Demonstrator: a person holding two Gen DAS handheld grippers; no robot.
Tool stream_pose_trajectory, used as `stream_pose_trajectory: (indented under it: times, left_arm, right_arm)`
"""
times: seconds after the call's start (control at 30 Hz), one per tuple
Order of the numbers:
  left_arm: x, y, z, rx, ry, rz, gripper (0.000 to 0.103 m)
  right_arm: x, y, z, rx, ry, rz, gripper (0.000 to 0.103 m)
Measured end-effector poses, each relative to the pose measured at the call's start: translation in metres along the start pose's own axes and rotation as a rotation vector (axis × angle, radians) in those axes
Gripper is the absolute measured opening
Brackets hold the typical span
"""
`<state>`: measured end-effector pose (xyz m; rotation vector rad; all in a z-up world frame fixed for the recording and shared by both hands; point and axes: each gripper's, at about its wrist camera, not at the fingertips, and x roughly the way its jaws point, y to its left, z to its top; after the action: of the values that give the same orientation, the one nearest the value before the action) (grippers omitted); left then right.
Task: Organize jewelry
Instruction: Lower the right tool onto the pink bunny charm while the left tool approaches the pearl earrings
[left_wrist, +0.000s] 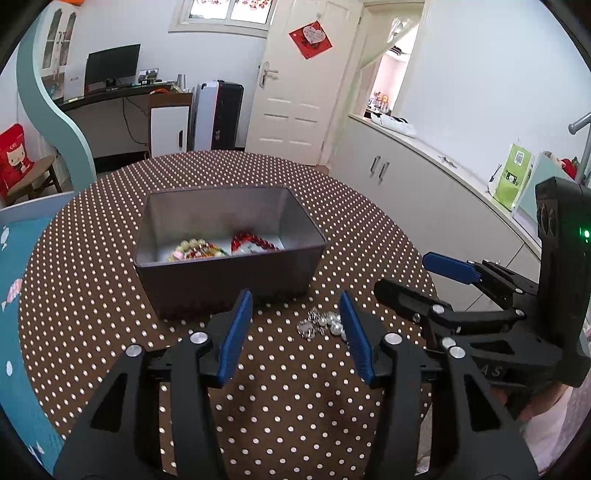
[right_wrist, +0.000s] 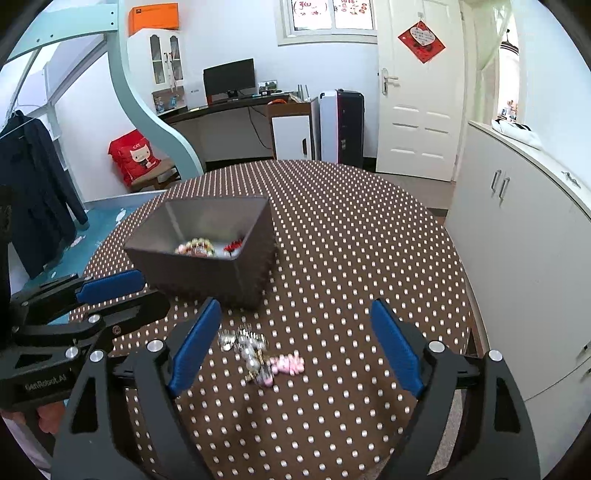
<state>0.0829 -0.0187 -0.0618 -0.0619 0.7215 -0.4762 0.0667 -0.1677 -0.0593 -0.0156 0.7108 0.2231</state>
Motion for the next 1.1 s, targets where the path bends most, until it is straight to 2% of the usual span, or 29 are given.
stream_pose_trajectory:
  times: [0.23, 0.53, 0.8, 0.97, 1.1]
  left_arm:
    - [0.013, 0.004, -0.021, -0.01, 0.023, -0.009, 0.051]
    - [0.018, 0.014, -0.039, -0.023, 0.036, -0.016, 0.054]
    - [0.015, 0.025, -0.047, -0.047, 0.032, -0.02, 0.054]
    - [0.017, 0.028, -0.05, -0.053, 0.043, -0.022, 0.054]
    - [0.021, 0.027, -0.052, -0.055, 0.054, -0.022, 0.054]
  right_arm:
    - [0.017, -0.002, -0.026, 0.012, 0.074, -0.012, 0.085]
    - [0.016, 0.0, -0.046, -0.01, 0.069, 0.012, 0.084]
    - [0.013, -0.016, -0.05, 0.025, 0.064, -0.004, 0.069]
    - [0.013, -0.005, -0.052, -0.026, 0.06, 0.012, 0.058]
    - [0.017, 0.008, -0.051, -0.072, 0.045, 0.0, 0.056]
